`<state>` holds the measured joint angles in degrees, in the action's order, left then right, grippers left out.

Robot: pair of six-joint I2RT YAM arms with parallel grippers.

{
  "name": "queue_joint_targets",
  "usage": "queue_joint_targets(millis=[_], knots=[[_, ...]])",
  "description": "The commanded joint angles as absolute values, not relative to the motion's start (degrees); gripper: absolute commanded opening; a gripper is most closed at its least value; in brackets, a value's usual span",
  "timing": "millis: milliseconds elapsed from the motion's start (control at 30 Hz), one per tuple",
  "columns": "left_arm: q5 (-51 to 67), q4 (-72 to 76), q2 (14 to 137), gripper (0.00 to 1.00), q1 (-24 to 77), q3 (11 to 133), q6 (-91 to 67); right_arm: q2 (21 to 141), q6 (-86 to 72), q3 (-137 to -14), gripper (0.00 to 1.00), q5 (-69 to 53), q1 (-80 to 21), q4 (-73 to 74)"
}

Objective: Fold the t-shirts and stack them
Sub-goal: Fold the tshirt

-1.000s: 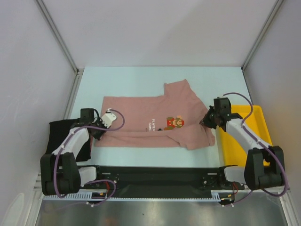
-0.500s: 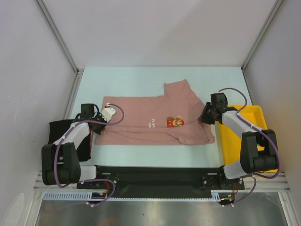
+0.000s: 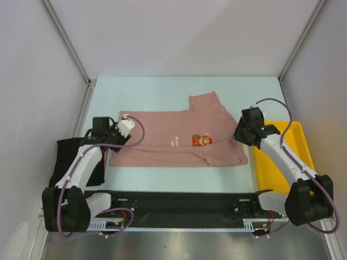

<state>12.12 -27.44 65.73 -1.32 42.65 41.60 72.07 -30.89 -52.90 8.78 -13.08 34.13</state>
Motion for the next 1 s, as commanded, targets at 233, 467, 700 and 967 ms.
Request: queue_joint_targets(millis=[233, 467, 700, 967], knots=[[5.5, -29.6, 58.6, 0.63, 6.0, 27.0, 54.0, 69.5, -39.6, -40.9, 0.46, 12.7, -13.1, 38.4], [2.9, -21.8, 62.7, 0.55, 6.5, 23.2, 52.7, 73.5, -41.1, -36.7, 0.42, 11.6, -13.1, 35.1], [3.5, -25.7, 58.9, 0.00, 6.7, 22.9, 52.3, 69.4, -41.3, -35.8, 0.00, 11.4, -12.0, 38.9], [4.9, -40.9, 46.6, 0.00, 6.7, 24.8, 57.7, 61.6, -47.1, -35.2, 0.00, 10.3, -12.1, 46.8]])
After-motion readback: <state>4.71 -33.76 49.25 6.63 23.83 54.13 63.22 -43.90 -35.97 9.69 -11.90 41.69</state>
